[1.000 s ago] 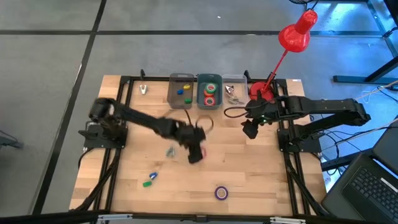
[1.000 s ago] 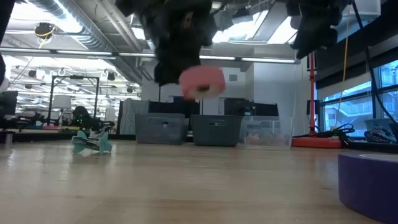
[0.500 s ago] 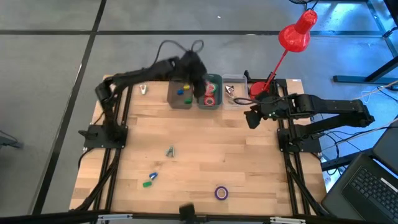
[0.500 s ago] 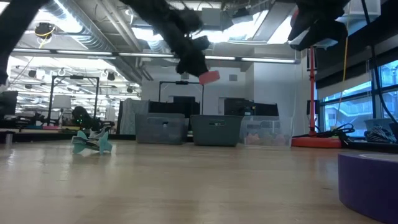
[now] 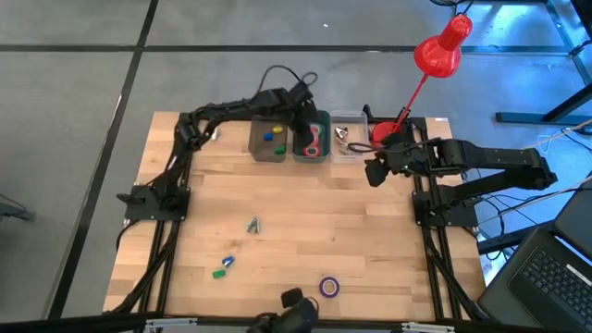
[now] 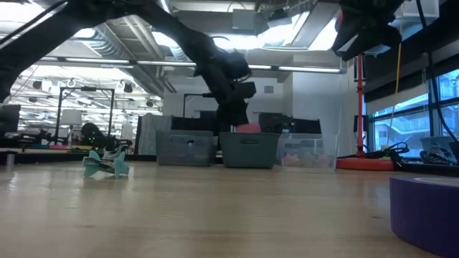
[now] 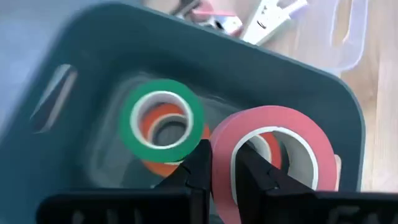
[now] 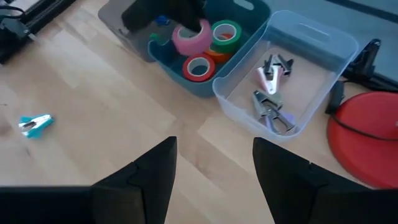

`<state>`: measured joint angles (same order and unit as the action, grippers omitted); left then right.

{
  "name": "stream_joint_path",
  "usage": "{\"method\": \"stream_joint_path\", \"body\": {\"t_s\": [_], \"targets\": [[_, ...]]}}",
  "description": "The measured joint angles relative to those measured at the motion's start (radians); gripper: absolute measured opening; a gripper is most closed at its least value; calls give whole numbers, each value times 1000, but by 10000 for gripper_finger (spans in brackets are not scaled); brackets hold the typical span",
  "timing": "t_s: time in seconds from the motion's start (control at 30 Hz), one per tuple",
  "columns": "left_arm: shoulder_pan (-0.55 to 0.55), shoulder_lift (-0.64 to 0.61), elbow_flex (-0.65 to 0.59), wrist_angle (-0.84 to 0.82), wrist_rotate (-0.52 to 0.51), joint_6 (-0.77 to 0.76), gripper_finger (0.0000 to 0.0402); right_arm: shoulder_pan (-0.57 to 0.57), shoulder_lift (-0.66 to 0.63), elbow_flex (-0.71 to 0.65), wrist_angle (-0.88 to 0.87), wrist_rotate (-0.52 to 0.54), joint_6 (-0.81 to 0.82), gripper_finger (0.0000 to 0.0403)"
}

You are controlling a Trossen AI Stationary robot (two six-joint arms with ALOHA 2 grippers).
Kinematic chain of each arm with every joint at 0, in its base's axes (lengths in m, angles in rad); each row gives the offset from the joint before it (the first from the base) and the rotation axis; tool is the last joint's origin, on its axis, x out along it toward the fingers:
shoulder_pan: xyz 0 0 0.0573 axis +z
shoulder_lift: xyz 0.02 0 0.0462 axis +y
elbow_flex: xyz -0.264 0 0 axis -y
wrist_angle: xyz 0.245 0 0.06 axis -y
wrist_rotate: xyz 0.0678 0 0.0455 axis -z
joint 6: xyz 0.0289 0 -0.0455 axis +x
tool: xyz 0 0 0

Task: Pick and place Stapler, Stapler remover, tape
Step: Put the pink tape into the green bin, then put the blue stapler into the black bin

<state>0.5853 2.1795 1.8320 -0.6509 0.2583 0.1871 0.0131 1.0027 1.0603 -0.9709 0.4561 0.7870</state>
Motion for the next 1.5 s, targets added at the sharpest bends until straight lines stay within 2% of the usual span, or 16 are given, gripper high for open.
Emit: {"method": "stream_joint_path", "body": {"t_s": [0.1, 0.27, 0.53, 0.6, 0.73, 0.9, 1.03, 1.13, 1.23, 1.33, 1.5], "targets": [[-25, 18, 0, 3, -25, 6, 33, -19, 0, 0, -1, 0, -32, 213], [-69, 54, -6, 2, -144, 104, 33, -50, 0, 0, -1, -3, -62, 213], [-81, 90, -7, -6, -146, 124, 38, -56, 0, 0, 1, -12, -66, 213], [-82, 92, 0, -4, -142, 124, 70, -56, 0, 0, 1, -13, -65, 213], [-82, 91, 30, -6, -128, 108, 165, -56, 0, 0, 1, -19, -62, 213], [-80, 89, 123, -66, -131, 102, 260, -56, 0, 0, 1, -23, -62, 213], [-72, 86, 251, -230, -132, 53, 293, -56, 0, 0, 1, -23, -63, 213], [-67, 56, 332, -438, -100, -30, 296, -56, 0, 0, -1, -36, -65, 213], [-83, 0, 334, -644, -32, -118, 289, -56, 0, 0, -2, -39, -65, 213], [-155, -48, 334, -774, -50, -177, 279, -56, 0, 0, -2, -39, -66, 213], [-322, -128, 333, -833, -121, -244, 262, -56, 0, 0, -3, -42, -73, 213]]}}
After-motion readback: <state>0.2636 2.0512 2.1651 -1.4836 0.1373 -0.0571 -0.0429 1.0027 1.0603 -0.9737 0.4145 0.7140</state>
